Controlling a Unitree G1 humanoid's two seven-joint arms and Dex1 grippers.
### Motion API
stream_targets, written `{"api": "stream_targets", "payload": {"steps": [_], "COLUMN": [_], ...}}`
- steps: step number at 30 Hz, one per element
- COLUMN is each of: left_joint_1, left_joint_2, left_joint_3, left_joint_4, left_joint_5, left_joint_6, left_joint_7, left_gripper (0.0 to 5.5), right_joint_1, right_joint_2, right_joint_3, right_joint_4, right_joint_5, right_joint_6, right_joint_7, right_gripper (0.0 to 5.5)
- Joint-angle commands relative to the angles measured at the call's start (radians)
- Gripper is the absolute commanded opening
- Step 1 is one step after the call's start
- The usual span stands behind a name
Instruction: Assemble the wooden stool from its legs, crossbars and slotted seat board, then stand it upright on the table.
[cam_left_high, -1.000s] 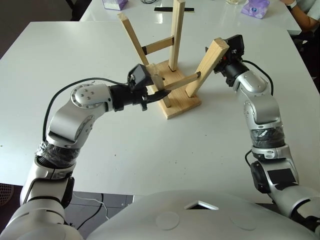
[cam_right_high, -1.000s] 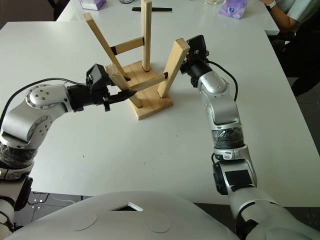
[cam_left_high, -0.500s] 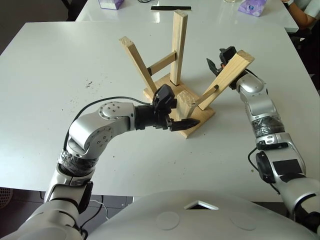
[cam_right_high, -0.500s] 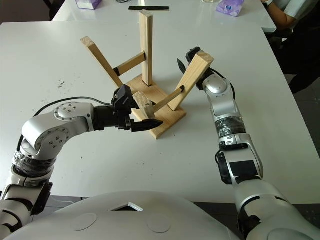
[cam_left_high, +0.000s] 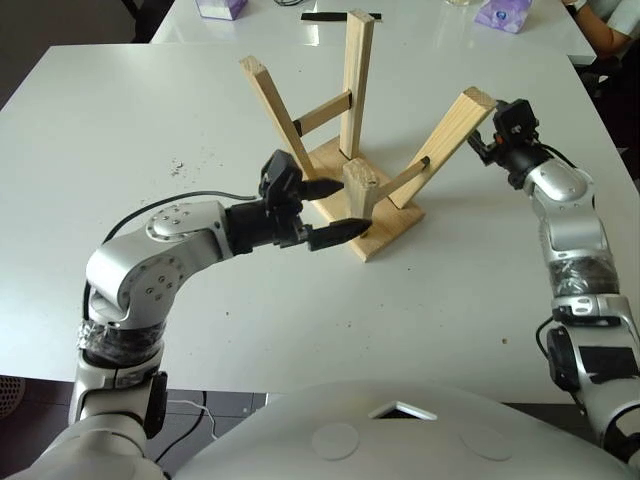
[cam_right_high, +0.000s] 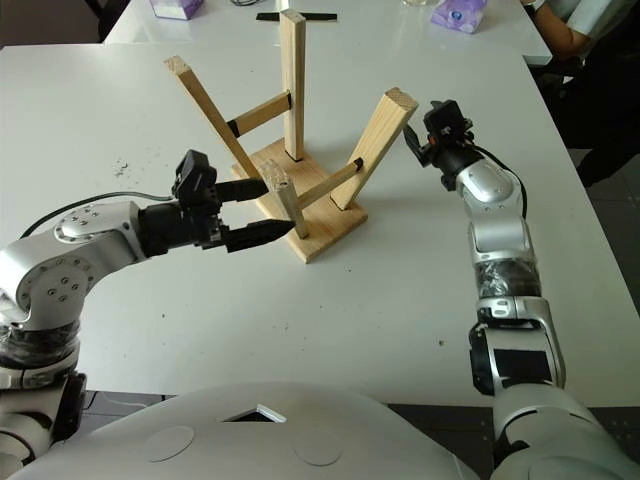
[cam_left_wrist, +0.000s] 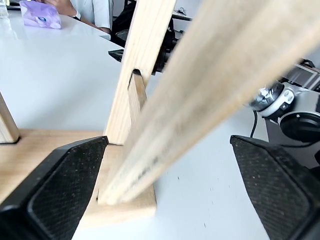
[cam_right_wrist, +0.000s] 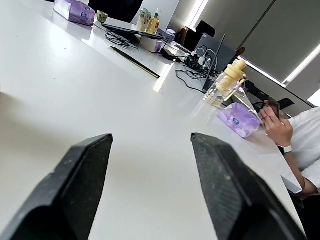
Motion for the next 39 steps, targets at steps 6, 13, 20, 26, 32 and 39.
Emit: {"api": "stream_targets", "payload": {"steps": [6, 13, 20, 26, 32, 39], "left_joint_1": [0.057, -0.011, 0.045, 0.066, 0.069, -0.052], "left_joint_2": [0.037, -0.204, -0.334, -0.351, -0.379, -0.527], "left_joint_3": [-0.048, -0.156, -0.234, -0.299, -0.250, -0.059], "left_joint_4": [0.372, 0.446, 0.321, 0.334, 0.262, -0.017], "left_joint_5": [0.332, 0.455, 0.421, 0.473, 0.464, 0.133], "left_joint_6": [-0.399, -0.563, -0.533, -0.535, -0.520, -0.400], "left_joint_7": [-0.146, -0.042, -0.006, 0.029, 0.115, 0.339], "left_gripper": [4.52, 4.52, 4.52, 4.52, 4.52, 4.52], "right_joint_1": [0.354, 0.275, 0.200, 0.137, 0.151, 0.165], "right_joint_2": [-0.278, -0.191, -0.118, -0.078, -0.092, -0.095], "right_joint_3": [0.095, 0.250, 0.326, 0.337, 0.333, 0.314], "right_joint_4": [-0.403, -0.344, -0.187, -0.077, -0.077, -0.078], "right_joint_5": [0.030, -0.051, -0.126, -0.159, -0.158, -0.147], "right_joint_6": [0.115, 0.134, 0.066, 0.026, 0.012, 0.008], "right_joint_7": [0.415, 0.438, 0.386, 0.323, 0.317, 0.296], "right_gripper": [2.88, 2.88, 2.88, 2.88, 2.88, 2.88]}}
